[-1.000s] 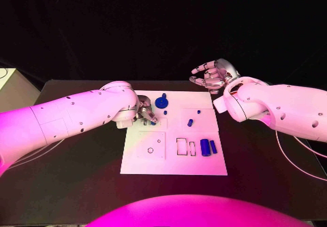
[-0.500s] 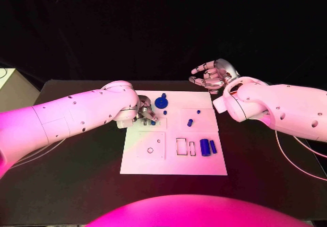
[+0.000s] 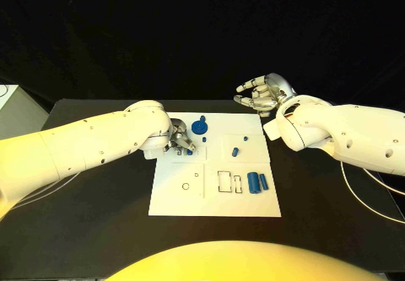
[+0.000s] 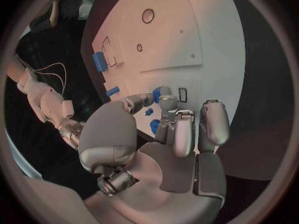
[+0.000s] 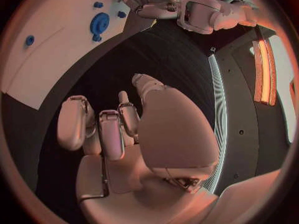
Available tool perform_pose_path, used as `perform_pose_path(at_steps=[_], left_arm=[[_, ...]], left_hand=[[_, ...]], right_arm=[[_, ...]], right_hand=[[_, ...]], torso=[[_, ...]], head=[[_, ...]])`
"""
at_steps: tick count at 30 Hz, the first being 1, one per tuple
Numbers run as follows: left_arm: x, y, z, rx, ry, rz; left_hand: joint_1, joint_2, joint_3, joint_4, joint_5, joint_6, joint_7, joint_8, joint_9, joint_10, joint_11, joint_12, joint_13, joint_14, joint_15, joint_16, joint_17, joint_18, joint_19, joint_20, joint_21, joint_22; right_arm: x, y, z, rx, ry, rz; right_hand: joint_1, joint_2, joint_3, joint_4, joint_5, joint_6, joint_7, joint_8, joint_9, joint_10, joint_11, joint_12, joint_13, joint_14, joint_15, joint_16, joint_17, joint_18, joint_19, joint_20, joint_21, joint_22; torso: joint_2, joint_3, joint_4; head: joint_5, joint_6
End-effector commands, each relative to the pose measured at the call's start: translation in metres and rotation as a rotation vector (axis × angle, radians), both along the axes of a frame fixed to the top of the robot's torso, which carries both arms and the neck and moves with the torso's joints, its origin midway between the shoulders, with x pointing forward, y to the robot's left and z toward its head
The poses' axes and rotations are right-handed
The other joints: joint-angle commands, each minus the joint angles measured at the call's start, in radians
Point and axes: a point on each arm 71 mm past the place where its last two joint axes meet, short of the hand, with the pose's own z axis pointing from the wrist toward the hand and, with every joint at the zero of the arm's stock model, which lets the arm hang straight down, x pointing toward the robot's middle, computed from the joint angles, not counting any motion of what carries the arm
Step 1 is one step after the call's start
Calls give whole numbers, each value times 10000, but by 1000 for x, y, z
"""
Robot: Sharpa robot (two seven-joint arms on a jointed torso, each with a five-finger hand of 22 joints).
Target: Assemble the parts on the task board
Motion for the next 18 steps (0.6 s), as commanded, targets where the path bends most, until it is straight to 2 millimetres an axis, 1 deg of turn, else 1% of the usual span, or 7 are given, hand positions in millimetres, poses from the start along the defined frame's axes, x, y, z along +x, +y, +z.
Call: perform_pose_path(at_steps=[1,4,8,10,11,14,18], left_arm=[[-3,-1,-3,10,180,-147],[-2,0,-2,-4,121,-88],[-1,1,-2,-14,47,-10],[-1,3,-2,-17,2,41],[0,4,-2,-19,-20,65],[0,5,-2,-23,-82,120],[0,7,-1,-48,-139,158]], left_hand=[[-85,-115,874,-1252,-74,66,-112,-32,-7,73,-17,2,10,992,-94,56,2495,-143,53,-74,-90,-21],[-199,-168,164,-863,-101,171,-124,-141,-69,57,-27,9,38,990,-105,52,2488,-147,70,-90,-116,-28],[-339,-178,-332,-536,-128,247,-104,-201,-106,50,-15,17,56,988,-97,49,2482,-147,79,-94,-129,-33],[-483,-220,-688,-301,-153,292,-95,-226,-122,51,-4,25,68,989,-89,50,2485,-150,89,-87,-132,-28],[-400,-199,-935,-190,-135,300,-103,-270,-139,36,-12,19,64,991,-99,53,2493,-147,93,-91,-139,-32],[-367,-175,-1206,-9,-128,328,-101,-310,-156,36,-10,27,83,991,-98,52,2492,-148,103,-95,-143,-26],[-322,-243,-1653,271,-147,364,-99,-367,-176,34,-7,35,102,993,-96,54,2498,-150,113,-94,-152,-24]], right_arm=[[-1,1,0,-53,-19,201],[-1,1,-1,-53,-21,199],[-1,1,-1,-52,-21,197],[-1,1,-1,-53,-20,195],[-1,1,-1,-53,-20,193],[-1,1,-1,-54,-22,184],[-1,1,-1,-54,-25,178]], right_hand=[[-94,7,39,-4,26,-88,-5,64,11,-72,31,-27,405,439,-46,-35,426,123,-62,14,-68,134],[-105,2,56,-7,55,-100,-3,73,14,-83,32,-35,393,438,-46,-40,419,129,-71,14,-98,115],[-105,2,56,-7,55,-100,-3,73,14,-83,32,-35,393,438,-46,-40,419,129,-71,14,-98,115],[-105,2,56,-7,55,-100,-3,73,14,-83,32,-35,393,438,-46,-40,419,129,-71,14,-98,115],[-105,2,56,-7,55,-100,-3,73,14,-83,32,-35,393,438,-46,-40,419,129,-71,14,-98,115],[-121,-4,62,-4,64,-109,-1,77,15,-84,34,-34,391,436,-45,-44,413,131,-74,14,-111,107],[-121,-4,62,-4,64,-109,-1,77,15,-84,34,-34,391,436,-45,-44,413,131,-74,14,-111,107]], torso=[[-3,-8,4],[-2,-10,5],[-6,-11,3],[-4,-9,0],[2,-5,-4],[7,-4,-6],[6,-6,-7]], head=[[-1,2],[1,2],[0,2],[1,2],[3,2],[-2,2],[2,2]])
